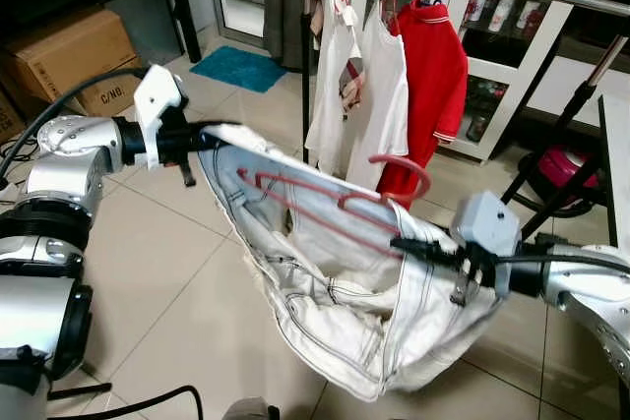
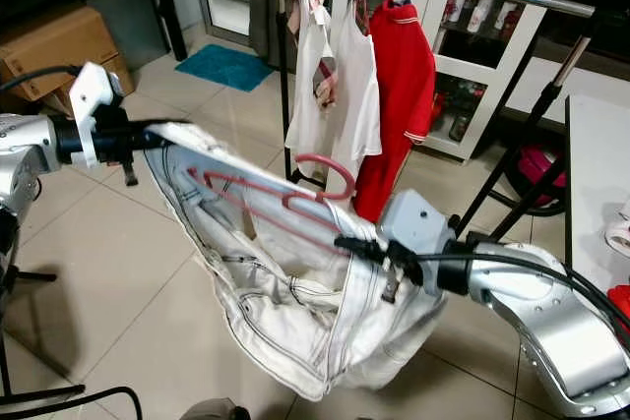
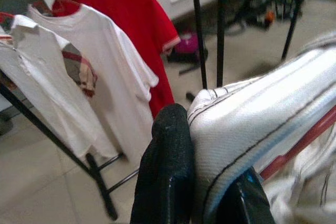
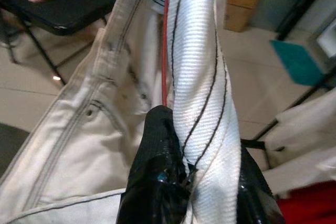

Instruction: Hang hanger

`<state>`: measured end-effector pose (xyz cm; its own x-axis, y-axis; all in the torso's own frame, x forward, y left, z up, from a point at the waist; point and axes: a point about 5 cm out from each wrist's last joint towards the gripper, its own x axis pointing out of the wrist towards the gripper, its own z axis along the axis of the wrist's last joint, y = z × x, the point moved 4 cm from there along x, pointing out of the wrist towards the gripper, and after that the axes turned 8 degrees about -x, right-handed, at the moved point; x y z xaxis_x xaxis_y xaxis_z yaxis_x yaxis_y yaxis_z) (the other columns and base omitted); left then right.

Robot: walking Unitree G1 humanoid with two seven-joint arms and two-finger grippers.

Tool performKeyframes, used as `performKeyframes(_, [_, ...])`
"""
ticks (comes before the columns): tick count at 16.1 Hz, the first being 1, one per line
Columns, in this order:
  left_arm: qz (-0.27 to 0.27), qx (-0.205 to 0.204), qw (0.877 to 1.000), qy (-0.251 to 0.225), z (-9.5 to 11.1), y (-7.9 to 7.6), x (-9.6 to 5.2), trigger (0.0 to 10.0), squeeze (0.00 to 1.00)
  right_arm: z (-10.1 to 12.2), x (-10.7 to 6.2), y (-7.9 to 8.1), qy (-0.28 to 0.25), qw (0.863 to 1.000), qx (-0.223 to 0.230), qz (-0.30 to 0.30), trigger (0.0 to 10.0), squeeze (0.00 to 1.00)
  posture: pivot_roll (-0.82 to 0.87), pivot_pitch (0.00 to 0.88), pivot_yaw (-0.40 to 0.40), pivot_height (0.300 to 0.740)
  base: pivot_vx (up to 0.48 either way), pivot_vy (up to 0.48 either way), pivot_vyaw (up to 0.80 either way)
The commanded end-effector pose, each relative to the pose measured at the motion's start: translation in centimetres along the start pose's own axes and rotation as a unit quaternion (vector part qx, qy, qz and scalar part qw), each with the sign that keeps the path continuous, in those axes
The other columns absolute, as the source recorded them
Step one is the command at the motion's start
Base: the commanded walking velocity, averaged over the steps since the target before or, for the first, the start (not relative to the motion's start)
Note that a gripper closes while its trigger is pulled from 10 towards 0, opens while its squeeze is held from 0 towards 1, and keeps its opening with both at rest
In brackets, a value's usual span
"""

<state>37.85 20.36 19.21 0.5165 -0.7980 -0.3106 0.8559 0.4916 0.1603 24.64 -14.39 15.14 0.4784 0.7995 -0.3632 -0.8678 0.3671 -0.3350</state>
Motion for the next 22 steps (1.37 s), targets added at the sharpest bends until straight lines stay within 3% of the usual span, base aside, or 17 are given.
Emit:
performKeyframes(1, [0.130, -0.006, 0.991, 0.044, -1.3, 3.3, -5.8, 0.0, 0.00, -1.6, -2.8, -1.4, 0.038, 0.999, 0.020, -0.014, 0.0, 0.00, -0.03, 0.000, 0.002, 0.740, 0.000, 0.000, 0.00])
performKeyframes(5, [0.180, -0.023, 0.983, 0.026, -2.1, 4.1, -6.8, 0.0, 0.00, -2.2, -3.5, 0.1, 0.048, 0.997, 0.027, 0.054, 0.0, 0.00, -0.03, 0.000, -0.001, 0.740, 0.000, 0.000, 0.00])
performKeyframes(6, [0.185, -0.035, 0.982, 0.023, -2.7, 4.0, -7.2, 0.0, 0.00, -2.2, -3.7, -0.2, 0.036, 0.997, 0.038, 0.050, 0.0, 0.00, -0.03, 0.000, -0.002, 0.740, 0.000, 0.000, 0.00])
performKeyframes(7, [0.200, -0.078, 0.977, 0.011, -3.9, 3.9, -8.0, 0.0, 0.00, -1.6, -4.1, -0.9, -0.004, 0.997, 0.072, 0.033, 0.0, 0.00, -0.03, 0.000, -0.004, 0.740, 0.000, 0.000, 0.00])
performKeyframes(11, [0.220, -0.151, 0.964, -0.007, -6.6, 3.1, -8.2, 0.0, 0.00, -0.1, -4.4, -2.0, -0.080, 0.990, 0.120, 0.007, 0.0, 0.00, -0.03, 0.000, -0.004, 0.740, 0.000, 0.000, 0.00])
performKeyframes(15, [0.244, -0.226, 0.942, -0.043, -9.0, 2.2, -8.2, 0.0, 0.00, 0.7, -4.9, -2.4, -0.125, 0.980, 0.156, -0.007, 0.0, 0.00, -0.03, 0.000, -0.002, 0.740, 0.000, 0.000, 0.00])
performKeyframes(18, [0.249, -0.254, 0.933, -0.061, -9.5, 2.0, -8.2, 0.0, 0.00, 1.1, -5.1, -2.9, -0.147, 0.974, 0.170, -0.020, 0.0, 0.00, -0.03, 0.000, -0.001, 0.740, 0.000, 0.000, 0.00])
performKeyframes(19, [0.235, -0.268, 0.931, -0.078, -9.6, 1.6, -7.7, 0.0, 0.00, 1.7, -5.0, -3.9, -0.180, 0.965, 0.186, -0.049, 0.0, 0.00, -0.03, 0.000, -0.003, 0.740, 0.000, 0.000, 0.00])
performKeyframes(22, [0.169, -0.253, 0.949, -0.086, -9.4, -0.2, -4.6, 0.0, 0.00, 3.4, -4.4, -5.5, -0.263, 0.929, 0.239, -0.107, 0.0, 0.00, -0.03, 0.000, -0.004, 0.740, 0.000, 0.000, 0.00])
